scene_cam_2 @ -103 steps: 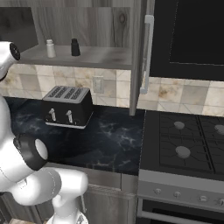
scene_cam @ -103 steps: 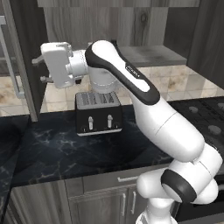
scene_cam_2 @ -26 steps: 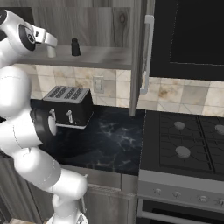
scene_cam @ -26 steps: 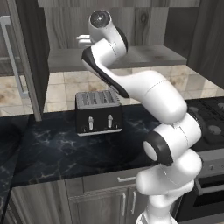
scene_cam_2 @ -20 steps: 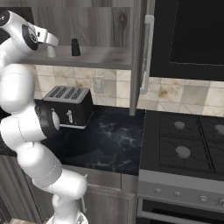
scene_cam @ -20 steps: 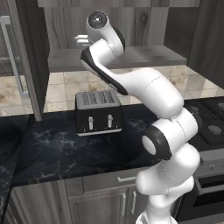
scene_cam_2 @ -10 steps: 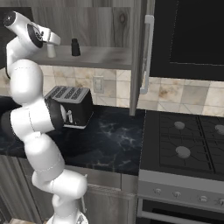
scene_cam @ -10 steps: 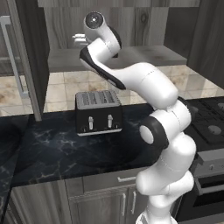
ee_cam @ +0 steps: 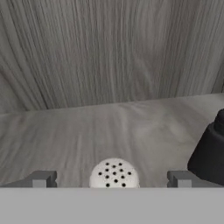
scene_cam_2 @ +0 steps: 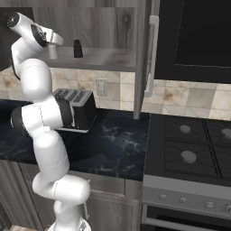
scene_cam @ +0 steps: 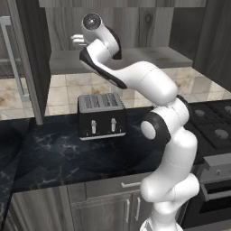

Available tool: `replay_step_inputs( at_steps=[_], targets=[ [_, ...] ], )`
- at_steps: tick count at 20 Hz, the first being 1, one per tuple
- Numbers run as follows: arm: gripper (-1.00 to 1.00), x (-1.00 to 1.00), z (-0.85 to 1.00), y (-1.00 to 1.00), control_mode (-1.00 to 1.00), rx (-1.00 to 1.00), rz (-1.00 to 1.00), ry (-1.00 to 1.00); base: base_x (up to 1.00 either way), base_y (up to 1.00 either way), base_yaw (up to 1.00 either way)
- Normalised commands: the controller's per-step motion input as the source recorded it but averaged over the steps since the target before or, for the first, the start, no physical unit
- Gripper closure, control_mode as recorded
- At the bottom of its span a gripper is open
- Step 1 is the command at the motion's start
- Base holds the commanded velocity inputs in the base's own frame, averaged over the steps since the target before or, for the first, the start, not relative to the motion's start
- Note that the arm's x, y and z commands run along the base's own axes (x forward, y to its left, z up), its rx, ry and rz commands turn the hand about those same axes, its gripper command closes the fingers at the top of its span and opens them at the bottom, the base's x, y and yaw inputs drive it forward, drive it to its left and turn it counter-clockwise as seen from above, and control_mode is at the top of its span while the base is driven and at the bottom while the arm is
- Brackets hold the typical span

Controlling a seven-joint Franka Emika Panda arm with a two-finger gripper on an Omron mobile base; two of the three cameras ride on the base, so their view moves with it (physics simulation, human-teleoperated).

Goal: Move the shaker and shaker from the cabinet to the dining counter.

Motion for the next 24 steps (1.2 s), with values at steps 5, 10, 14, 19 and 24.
replay_step_inputs(
  at_steps=[5, 10, 14, 19, 24],
  targets=[
    [-1.0, 0.21, 0.0, 0.0, -1.0, 0.0, 0.0, 0.0, 0.0, 0.0, 0.0],
    [-1.0, 0.0, -0.01, -0.01, -1.0, 0.0, 0.0, 0.0, 0.0, 0.0, 0.0],
    [-1.0, -0.02, -0.09, -0.05, -1.0, 0.0, 0.0, 0.0, 0.0, 0.0, 0.0],
    [-1.0, 0.0, -0.21, -0.15, -1.0, 0.0, -0.02, 0.0, 0.0, 0.0, 0.0],
    [-1.0, 0.0, -0.25, -0.19, -1.0, 0.0, -0.01, 0.0, 0.0, 0.0, 0.0]
  ],
)
